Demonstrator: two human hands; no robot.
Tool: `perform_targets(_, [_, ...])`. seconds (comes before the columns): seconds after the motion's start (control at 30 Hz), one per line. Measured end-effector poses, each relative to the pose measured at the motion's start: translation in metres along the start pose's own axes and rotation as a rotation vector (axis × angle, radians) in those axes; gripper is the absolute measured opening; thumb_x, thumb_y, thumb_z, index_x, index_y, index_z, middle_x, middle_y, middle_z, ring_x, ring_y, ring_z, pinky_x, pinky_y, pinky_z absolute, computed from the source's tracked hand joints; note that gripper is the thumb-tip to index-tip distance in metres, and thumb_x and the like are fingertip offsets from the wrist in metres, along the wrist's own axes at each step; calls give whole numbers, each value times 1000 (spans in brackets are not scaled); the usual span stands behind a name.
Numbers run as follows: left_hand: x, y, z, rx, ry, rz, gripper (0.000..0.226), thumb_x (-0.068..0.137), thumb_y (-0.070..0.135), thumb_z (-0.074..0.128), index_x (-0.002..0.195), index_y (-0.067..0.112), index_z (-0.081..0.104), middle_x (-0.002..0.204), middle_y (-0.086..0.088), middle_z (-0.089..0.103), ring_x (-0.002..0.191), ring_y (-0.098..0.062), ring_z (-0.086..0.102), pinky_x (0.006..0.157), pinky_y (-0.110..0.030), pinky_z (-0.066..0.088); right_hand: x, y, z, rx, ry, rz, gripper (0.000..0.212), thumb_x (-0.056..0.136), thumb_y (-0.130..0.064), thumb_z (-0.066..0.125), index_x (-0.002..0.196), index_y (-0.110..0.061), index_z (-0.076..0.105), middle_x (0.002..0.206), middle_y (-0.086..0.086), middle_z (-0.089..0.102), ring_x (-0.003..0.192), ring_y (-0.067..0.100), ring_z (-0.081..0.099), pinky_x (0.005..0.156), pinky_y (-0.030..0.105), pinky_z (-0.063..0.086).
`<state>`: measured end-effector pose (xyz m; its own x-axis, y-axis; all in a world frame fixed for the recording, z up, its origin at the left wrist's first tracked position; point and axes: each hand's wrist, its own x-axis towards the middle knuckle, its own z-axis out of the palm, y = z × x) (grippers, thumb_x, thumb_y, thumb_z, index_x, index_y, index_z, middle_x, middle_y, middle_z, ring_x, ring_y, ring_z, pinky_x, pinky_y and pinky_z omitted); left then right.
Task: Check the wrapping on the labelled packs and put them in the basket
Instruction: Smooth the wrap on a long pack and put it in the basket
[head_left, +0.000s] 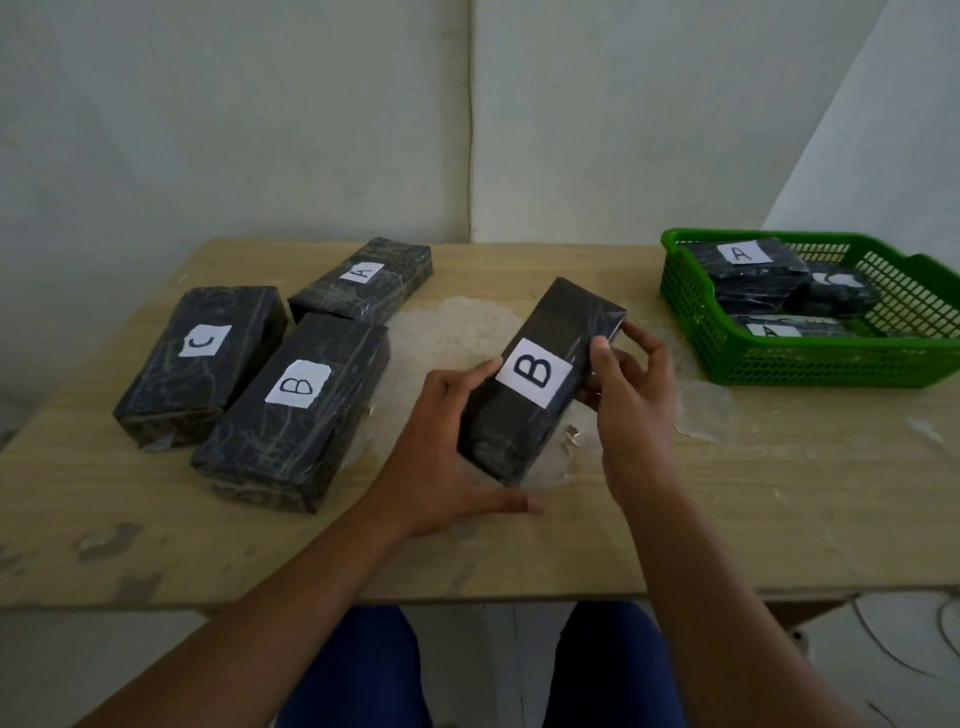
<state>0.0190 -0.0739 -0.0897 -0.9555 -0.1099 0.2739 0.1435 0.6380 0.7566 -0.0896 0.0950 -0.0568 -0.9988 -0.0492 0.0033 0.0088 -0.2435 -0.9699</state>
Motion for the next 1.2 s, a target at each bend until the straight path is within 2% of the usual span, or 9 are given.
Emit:
perform_targets(0.07, [7,16,-14,-167,-21,-38,135,45,68,95,157,50,21,140,18,42,127,7,49,99,-14,48,-6,-14,-4,28,-44,-65,34,106,-17,62,137,-23,51,117,13,74,95,20,78,80,35,63])
perform_targets(0.2, [33,48,-39,-403,71,-101,110,57,83,79,151,46,37,127,11,62,115,-6,67,90,-27,60,-18,-41,-11,-26,-162,-179,44,104,-8,62,144,-21,49,118,12,72,97,17,77,81,36,64])
perform_targets(0.3, [50,71,-51,-423,137,-90,77,82,71,71,146,33,53,120,11,73,113,-3,71,95,-26,59,-27,-52,-14,-134,-287,-261,52,101,-4,63,149,-20,49,124,8,71,103,14,77,82,34,64])
perform_targets(0.43, [57,86,-59,-350,175,-15,28,87,46,73,112,33,73,100,17,79,95,-4,74,83,-23,61,-33,-59,-21,-208,-349,-354,41,103,-15,66,143,-17,56,124,1,72,105,16,76,81,32,64])
perform_targets(0.53, [52,89,-59,-373,112,92,28,85,36,83,110,31,71,103,17,76,99,-7,73,82,-30,63,-35,-68,-26,-259,-338,-443,33,98,-40,71,128,-28,62,120,-3,73,104,19,77,81,37,65])
perform_targets(0.67, [45,92,-57,-384,118,196,27,82,37,78,107,31,67,109,19,73,109,-13,72,78,-33,65,-35,-77,-30,-252,-362,-513,29,92,-28,69,119,-33,60,117,-7,73,106,14,75,83,24,61])
perform_targets(0.83, [43,90,-54,-354,122,322,21,86,27,79,103,27,67,109,10,73,111,-22,72,86,-37,65,-34,-76,-38,-228,-416,-554,31,93,-20,69,120,-34,60,118,-12,73,112,16,73,87,24,59])
perform_targets(1.07, [44,93,-49,-325,143,332,21,86,29,80,103,27,68,108,10,73,110,-24,71,85,-38,65,-29,-72,-41,-204,-438,-556,35,99,-13,69,121,-39,60,120,-7,73,116,19,72,91,27,58])
perform_targets(1.2, [46,93,-49,-322,141,330,19,87,30,78,101,31,66,109,8,74,110,-24,72,83,-39,66,-27,-72,-40,-203,-452,-541,35,96,-22,68,118,-49,62,122,-4,72,117,22,72,91,34,60])
